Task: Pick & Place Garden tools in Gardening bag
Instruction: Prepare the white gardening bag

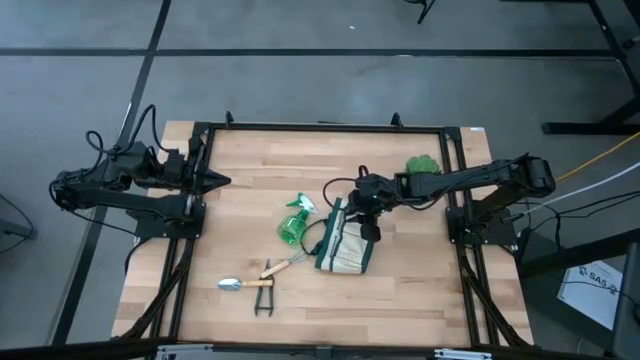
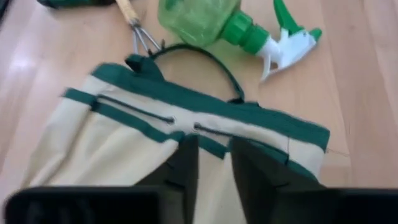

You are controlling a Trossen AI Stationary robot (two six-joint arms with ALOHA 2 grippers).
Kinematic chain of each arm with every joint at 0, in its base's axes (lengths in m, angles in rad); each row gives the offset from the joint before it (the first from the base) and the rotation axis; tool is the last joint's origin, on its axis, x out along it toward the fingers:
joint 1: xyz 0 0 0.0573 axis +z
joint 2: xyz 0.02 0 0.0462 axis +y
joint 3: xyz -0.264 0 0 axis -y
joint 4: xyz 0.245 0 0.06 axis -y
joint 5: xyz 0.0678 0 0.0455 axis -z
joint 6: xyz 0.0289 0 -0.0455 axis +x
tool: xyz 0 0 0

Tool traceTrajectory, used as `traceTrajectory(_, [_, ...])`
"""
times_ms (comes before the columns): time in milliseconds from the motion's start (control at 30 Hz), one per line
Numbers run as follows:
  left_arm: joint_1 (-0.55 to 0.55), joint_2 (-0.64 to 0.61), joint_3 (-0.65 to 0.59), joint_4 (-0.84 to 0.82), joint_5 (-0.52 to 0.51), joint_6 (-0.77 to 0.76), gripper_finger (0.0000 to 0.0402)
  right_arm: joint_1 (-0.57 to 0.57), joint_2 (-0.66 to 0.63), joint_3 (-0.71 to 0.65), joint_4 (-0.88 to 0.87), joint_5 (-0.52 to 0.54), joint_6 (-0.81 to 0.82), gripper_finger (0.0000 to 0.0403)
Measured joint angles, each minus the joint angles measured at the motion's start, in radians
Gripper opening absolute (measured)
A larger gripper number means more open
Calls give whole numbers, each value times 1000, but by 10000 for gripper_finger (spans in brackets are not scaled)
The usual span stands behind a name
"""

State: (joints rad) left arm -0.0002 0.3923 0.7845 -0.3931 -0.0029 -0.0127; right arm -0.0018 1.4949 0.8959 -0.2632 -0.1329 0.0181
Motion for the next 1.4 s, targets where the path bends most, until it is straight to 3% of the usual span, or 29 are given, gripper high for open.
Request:
traceTrajectory(200, [0, 0, 0, 0, 0, 0, 6, 0, 57, 0, -6, 70, 1, 167])
traceTrajectory(467, [0, 0, 0, 0, 0, 0, 6, 1, 129, 0, -9, 92, 4, 174])
traceTrajectory(667, [0, 0, 0, 0, 0, 0, 6, 2, 149, 0, -58, 133, 3, 139])
traceTrajectory(933, [0, 0, 0, 0, 0, 0, 6, 2, 130, -1, -122, 133, 0, 15])
traceTrajectory(1200, [0, 0, 0, 0, 0, 0, 6, -28, 51, -1, -96, 118, -62, 3])
traceTrajectory(1400, [0, 0, 0, 0, 0, 0, 6, -81, -13, -1, 67, -92, -111, 2])
